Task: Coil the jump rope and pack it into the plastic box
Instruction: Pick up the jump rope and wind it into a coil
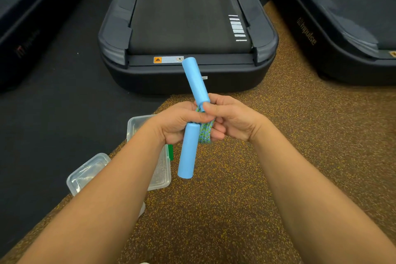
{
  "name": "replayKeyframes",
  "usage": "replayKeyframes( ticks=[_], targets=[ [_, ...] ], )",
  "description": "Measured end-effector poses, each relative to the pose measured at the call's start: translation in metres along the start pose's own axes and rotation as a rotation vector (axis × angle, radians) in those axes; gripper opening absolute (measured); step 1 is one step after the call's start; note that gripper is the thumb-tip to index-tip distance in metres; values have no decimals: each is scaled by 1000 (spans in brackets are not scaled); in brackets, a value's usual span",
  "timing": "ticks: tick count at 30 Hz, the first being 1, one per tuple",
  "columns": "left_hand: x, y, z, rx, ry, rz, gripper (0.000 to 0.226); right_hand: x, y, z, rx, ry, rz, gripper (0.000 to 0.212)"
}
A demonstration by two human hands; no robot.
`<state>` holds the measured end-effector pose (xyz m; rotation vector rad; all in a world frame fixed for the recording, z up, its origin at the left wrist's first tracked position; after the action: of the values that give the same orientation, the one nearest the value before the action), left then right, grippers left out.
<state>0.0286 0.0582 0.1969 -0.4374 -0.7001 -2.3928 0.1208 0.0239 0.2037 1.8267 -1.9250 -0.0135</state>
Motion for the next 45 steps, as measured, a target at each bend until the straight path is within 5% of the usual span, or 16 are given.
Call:
replayKeyframes(
  ticks=[18, 24, 32, 42, 45],
  targets=[
    [-4, -7, 14, -136, 184, 320, 28, -13, -9, -2, 25, -60, 185, 17],
    [-3, -3, 22, -231, 213, 291, 34, -16, -13, -2, -28, -81, 213, 18],
    [-6, -11, 26, -213, 314, 495, 33, -20, -16, 0, -208, -143, 249, 13],
    [-5, -13, 23, -320, 269, 383, 26, -16, -22, -11, -396, -220, 270, 46],
    [-4, -16, 21, -239, 255, 394, 24, -14, -29, -17, -483, -236, 329, 32]
  ],
)
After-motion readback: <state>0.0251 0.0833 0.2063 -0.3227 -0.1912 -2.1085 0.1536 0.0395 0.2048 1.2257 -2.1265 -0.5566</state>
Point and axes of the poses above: each hand's wrist, its own x-axis away from the middle knuckle, its own y-axis out of the palm, z = x × y, the point moved 5 cm from there along -x, towards the middle knuckle, and after that the axes turned 14 degrees about z, right-handed, at the moved point
